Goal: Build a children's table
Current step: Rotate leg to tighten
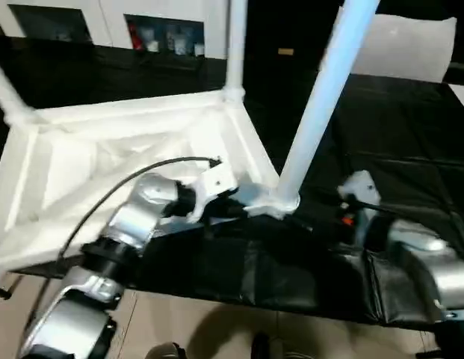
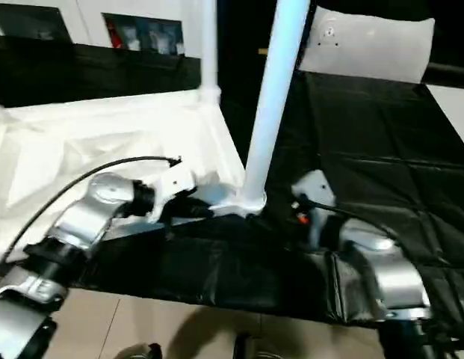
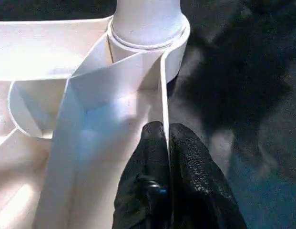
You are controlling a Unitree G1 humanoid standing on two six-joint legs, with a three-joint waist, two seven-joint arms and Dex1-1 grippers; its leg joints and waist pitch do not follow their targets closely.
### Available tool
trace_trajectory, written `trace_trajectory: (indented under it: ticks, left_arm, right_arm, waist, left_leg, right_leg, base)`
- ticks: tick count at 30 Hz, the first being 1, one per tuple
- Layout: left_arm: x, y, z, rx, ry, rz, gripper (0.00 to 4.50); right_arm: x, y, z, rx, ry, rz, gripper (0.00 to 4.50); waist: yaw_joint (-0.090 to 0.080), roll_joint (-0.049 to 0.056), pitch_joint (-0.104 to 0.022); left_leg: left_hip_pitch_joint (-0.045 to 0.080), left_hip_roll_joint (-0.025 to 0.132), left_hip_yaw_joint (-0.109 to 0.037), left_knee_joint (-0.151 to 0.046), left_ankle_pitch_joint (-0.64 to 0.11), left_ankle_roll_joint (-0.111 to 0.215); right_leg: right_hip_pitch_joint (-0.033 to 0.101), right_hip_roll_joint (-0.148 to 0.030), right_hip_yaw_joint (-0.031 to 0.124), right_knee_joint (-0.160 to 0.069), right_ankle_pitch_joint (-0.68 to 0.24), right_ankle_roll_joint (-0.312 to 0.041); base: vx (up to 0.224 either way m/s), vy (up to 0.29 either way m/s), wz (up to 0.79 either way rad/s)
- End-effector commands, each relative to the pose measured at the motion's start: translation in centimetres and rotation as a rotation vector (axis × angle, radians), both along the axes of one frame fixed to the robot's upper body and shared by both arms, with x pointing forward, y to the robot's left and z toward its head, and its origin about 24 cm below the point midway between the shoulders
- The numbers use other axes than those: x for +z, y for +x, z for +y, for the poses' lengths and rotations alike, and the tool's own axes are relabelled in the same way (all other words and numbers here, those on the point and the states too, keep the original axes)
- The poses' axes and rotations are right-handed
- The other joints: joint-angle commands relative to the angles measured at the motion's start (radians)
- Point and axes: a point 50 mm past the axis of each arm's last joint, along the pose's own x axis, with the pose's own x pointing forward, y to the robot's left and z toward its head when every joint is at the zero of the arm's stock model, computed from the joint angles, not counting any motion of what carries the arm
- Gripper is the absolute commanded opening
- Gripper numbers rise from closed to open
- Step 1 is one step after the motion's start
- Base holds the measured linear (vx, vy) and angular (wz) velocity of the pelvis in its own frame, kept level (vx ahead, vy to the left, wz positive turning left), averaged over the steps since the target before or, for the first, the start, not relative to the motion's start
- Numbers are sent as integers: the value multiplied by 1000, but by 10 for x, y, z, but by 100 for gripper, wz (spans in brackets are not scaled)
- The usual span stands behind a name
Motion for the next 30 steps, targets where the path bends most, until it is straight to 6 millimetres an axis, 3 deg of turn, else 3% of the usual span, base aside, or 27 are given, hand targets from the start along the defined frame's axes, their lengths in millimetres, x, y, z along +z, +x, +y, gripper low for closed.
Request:
trace_trajectory:
  ticks: [1, 8, 9, 14, 17, 19, 23, 27, 28, 29, 30]
  left_arm:
    - [-11, -9, 1, -85, 49, 50, 0]
    - [-12, -17, 10, -280, 144, 34, 0]
    - [-12, -16, 9, -288, 141, 16, 0]
    - [-6, -1, 2, -176, 102, -109, 0]
    - [-1, 6, 0, -102, 67, -165, 0]
    - [4, 10, 1, -65, 34, -183, 0]
    - [11, 11, 6, -48, -33, -175, 44]
    - [13, 7, 11, -26, -87, -149, 77]
    - [14, 6, 13, -15, -102, -143, 84]
    - [14, 3, 15, 8, -125, -131, 92]
    - [14, 0, 19, 27, -141, -124, 101]
  right_arm:
    - [5, 1, -5, 33, 5, -13, 445]
    - [12, -2, -5, 164, -7, -17, 445]
    - [12, -6, -2, 202, 2, -3, 445]
    - [12, -25, 1, 320, 2, 66, 445]
    - [14, -28, -2, 322, 1, 73, 445]
    - [19, -30, -2, 339, 26, 82, 445]
    - [31, -35, 5, 380, 91, 78, 450]
    - [38, -29, 18, 345, 156, 32, 450]
    - [39, -28, 21, 333, 172, 22, 450]
    - [41, -25, 28, 316, 199, 6, 450]
    - [43, -24, 34, 303, 223, -6, 450]
  waist:
    - [4, -10, -65]
    - [8, -13, -72]
    - [11, -17, -78]
    - [32, -19, -82]
    - [39, -23, -78]
    - [41, -28, -78]
    - [35, -33, -83]
    - [35, -27, -87]
    - [30, -24, -87]
    - [29, -21, -85]
    - [32, -17, -88]
  left_leg:
    - [-2, 37, -4, -55, -157, 106]
    - [-2, 38, -3, -51, -122, 118]
    - [1, 39, -2, -49, -113, 120]
    - [5, 42, -2, -47, -97, 130]
    - [6, 41, -1, -47, -176, 100]
    - [6, 37, -5, -47, -206, 76]
    - [-4, 34, -11, -45, -195, 65]
    - [1, 37, -9, -42, -184, 61]
    - [-4, 39, -11, -47, -170, 57]
    - [-6, 39, -12, -48, -178, 52]
    - [5, 42, -10, -46, -187, 39]
  right_leg:
    - [65, -63, 59, -62, -319, -187]
    - [68, -63, 60, -53, -267, -202]
    - [69, -64, 61, -49, -252, -206]
    - [70, -65, 62, -44, -225, -208]
    - [65, -67, 60, -59, -360, -171]
    - [65, -69, 57, -71, -475, -117]
    - [68, -69, 53, -75, -521, -68]
    - [60, -69, 56, -68, -461, -102]
    - [60, -68, 58, -59, -409, -127]
    - [61, -66, 55, -57, -411, -128]
    - [56, -69, 58, -57, -407, -138]
  base:
    - [0, 0, 0]
    - [0, 0, 0]
    - [0, 0, 0]
    - [0, 0, 0]
    - [0, 0, 0]
    - [-26, 2, -1]
    - [-13, 1, 0]
    - [0, 0, 0]
    - [0, 0, 0]
    - [0, 0, 0]
    - [0, 0, 0]
